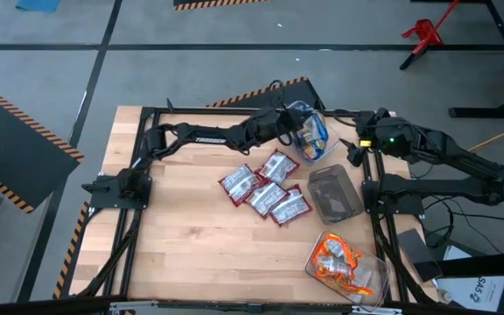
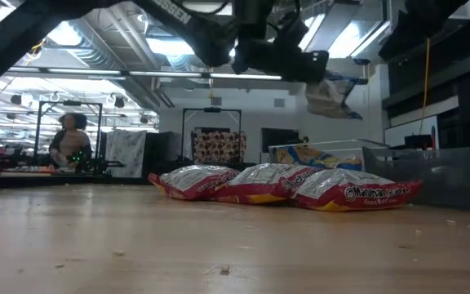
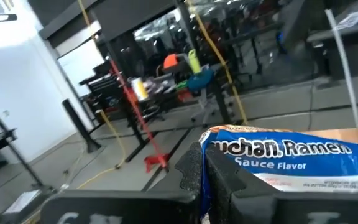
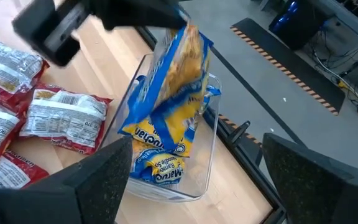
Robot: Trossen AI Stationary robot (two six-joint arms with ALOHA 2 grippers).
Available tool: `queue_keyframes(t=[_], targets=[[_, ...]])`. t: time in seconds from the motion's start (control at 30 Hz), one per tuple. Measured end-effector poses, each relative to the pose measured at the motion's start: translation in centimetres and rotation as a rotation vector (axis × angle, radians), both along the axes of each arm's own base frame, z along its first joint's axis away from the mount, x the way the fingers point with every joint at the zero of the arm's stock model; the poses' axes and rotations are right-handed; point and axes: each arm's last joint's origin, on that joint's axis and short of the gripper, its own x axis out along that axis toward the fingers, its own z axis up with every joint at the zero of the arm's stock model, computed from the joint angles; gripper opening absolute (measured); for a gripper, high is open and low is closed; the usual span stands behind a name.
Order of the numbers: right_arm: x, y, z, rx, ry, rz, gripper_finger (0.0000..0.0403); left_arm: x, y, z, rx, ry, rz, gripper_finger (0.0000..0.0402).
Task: Sort Maruchan noodles
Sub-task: Put the blue bag into the top transparent bin
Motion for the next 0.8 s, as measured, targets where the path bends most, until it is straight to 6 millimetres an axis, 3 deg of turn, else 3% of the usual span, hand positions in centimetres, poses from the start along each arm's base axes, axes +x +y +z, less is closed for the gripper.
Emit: queue_keyframes(t=[0.27, 0.53, 0.8], targets=[[0.2, -0.1, -0.1, 0.018, -0.011, -0.012, 0.0344, 1.4, 0.6, -4.5, 0.009, -0.02, -0.018, 0.0], [0.3, -0.1, 0.0, 0.016, -0.017, -0.013, 0.0344, 1.3, 0.9, -4.2, -0.052, -0.122, -0.063, 0.0], [0.5, 0.0, 0.2, 0.027, -0.053, 0.015, 0.0344, 1.2, 1.7, -6.4, -0.225, 0.003, -0.046, 0.0007]])
